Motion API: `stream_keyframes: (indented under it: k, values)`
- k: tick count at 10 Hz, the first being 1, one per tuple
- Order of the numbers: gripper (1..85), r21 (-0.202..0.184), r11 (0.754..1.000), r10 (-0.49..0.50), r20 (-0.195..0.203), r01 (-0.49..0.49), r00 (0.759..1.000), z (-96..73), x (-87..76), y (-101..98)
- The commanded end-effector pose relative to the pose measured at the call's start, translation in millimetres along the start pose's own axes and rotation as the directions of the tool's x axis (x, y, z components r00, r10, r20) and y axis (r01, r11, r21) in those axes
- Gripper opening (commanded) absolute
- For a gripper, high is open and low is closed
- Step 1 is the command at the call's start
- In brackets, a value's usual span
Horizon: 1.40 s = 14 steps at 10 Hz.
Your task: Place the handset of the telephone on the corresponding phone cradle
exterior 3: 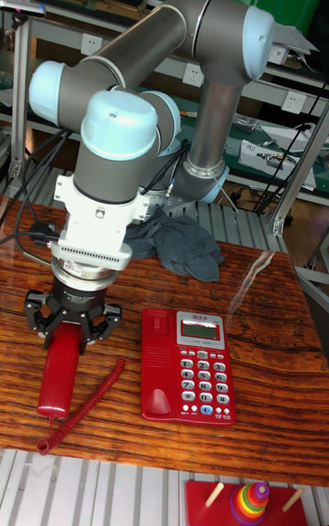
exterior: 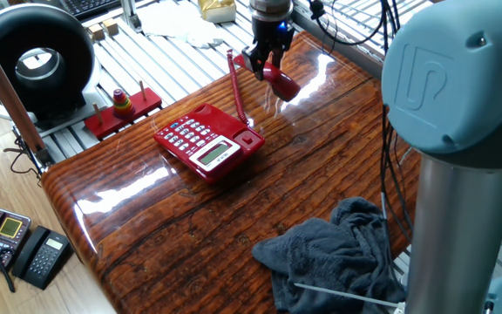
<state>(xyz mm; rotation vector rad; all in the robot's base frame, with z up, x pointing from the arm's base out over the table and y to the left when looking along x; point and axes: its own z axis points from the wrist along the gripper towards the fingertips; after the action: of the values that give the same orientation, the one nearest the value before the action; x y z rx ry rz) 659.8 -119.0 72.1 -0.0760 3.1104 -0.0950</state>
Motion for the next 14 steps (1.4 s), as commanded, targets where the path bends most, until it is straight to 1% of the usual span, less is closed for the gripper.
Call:
stream_keyframes:
  k: [1, 2, 3, 4, 5, 6, 8, 9, 12, 14]
  values:
    - [36.3, -0.007, 0.999, -0.043, 0.071, 0.044, 0.997, -1.8, -18.0, 2.2]
    - [36.3, -0.018, 0.999, -0.043, 0.070, 0.045, 0.997, -1.8, -17.8, 5.0]
    - [36.3, -0.032, 0.999, -0.032, 0.054, 0.034, 0.998, -1.7, -13.6, 8.4]
    - [36.3, -0.037, 0.999, -0.023, 0.036, 0.024, 0.999, -1.5, -8.9, 9.4]
    - [36.3, -0.042, 0.999, -0.018, 0.030, 0.020, 0.999, -1.5, -7.3, 10.7]
    - [36.3, -0.064, 0.998, -0.017, 0.025, 0.019, 1.000, -5.1, -7.3, 19.3]
    - [36.3, -0.067, 0.998, -0.009, 0.011, 0.010, 1.000, -8.1, -6.3, 24.3]
    - [36.3, -0.068, 0.998, 0.000, 0.009, 0.000, 1.000, -10.9, -8.5, 31.1]
    - [36.3, -0.072, 0.996, 0.049, -0.003, -0.049, 0.999, -23.7, -17.4, 64.1]
    - [36.0, -0.076, 0.994, 0.072, -0.003, -0.072, 0.997, -25.0, -20.1, 80.2]
